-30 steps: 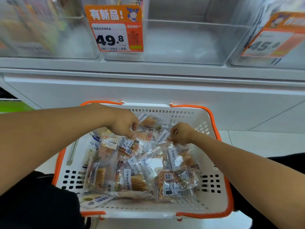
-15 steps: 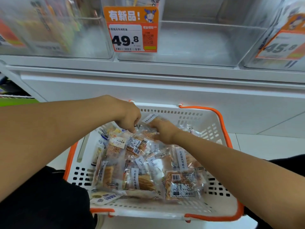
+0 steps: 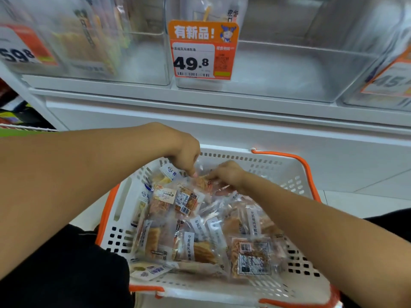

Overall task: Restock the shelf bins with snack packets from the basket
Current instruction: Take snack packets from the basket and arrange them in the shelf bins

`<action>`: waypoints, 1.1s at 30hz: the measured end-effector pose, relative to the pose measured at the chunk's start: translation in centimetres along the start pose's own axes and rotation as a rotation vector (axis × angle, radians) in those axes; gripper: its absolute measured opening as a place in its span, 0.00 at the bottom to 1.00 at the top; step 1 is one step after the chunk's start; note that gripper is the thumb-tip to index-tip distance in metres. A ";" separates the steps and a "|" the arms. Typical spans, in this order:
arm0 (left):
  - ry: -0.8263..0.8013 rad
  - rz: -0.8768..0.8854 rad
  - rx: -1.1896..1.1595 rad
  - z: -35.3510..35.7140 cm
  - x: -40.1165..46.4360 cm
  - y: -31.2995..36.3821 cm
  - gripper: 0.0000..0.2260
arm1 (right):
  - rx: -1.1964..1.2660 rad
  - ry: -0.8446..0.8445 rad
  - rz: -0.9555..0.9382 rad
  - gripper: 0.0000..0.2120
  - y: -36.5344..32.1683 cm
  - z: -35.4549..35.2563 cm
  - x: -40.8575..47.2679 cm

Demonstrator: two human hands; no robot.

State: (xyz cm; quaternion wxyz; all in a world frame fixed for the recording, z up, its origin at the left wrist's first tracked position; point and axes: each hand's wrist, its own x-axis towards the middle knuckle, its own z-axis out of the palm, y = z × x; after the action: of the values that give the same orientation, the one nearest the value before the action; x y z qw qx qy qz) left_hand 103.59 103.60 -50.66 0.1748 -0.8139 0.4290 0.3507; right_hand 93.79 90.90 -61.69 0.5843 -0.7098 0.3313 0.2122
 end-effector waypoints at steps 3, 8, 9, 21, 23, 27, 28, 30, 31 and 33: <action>-0.028 0.001 -0.201 -0.8 -0.6 -0.2 0.43 | -0.098 -0.040 -0.026 0.10 -5.9 -3.4 -4.0; -0.053 0.352 -0.972 -3.4 -3.5 2.9 0.38 | 0.146 -0.098 -0.043 0.19 -13.3 -11.1 -11.6; -0.088 0.454 -1.170 -3.9 -3.7 3.6 0.34 | 0.173 -0.116 -0.068 0.18 -13.8 -12.3 -12.8; 0.793 0.451 -1.245 -6.6 -4.2 8.5 0.47 | -0.159 -0.165 -0.388 0.14 -15.3 -16.4 -17.7; 0.827 0.487 -1.299 -7.4 -4.9 8.1 0.46 | -0.111 -0.020 -0.486 0.10 -15.9 -17.7 -17.9; 0.951 0.489 -1.445 -9.8 -5.9 6.5 0.32 | 0.106 0.139 -0.638 0.09 -17.0 -20.8 -18.6; 0.976 0.491 -1.453 -10.3 -5.9 5.9 0.29 | 0.166 0.118 -0.662 0.09 -17.1 -20.9 -18.6; 1.015 0.502 -1.459 -11.0 -6.0 5.1 0.25 | 0.188 0.037 -0.675 0.06 -17.2 -20.2 -18.6; 1.035 0.497 -1.461 -11.3 -6.0 4.8 0.23 | 0.162 0.005 -0.644 0.06 -17.2 -19.5 -18.6; 1.070 0.479 -1.449 -11.8 -6.0 4.2 0.21 | 0.105 0.022 -0.582 0.08 -17.3 -18.7 -18.1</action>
State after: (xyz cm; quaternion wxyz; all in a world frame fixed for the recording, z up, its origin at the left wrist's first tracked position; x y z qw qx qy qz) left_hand 102.74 97.74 -38.08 -0.6737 -0.6677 0.2854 0.1376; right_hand 92.11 78.51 -33.09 0.6529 -0.7460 0.1306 0.0109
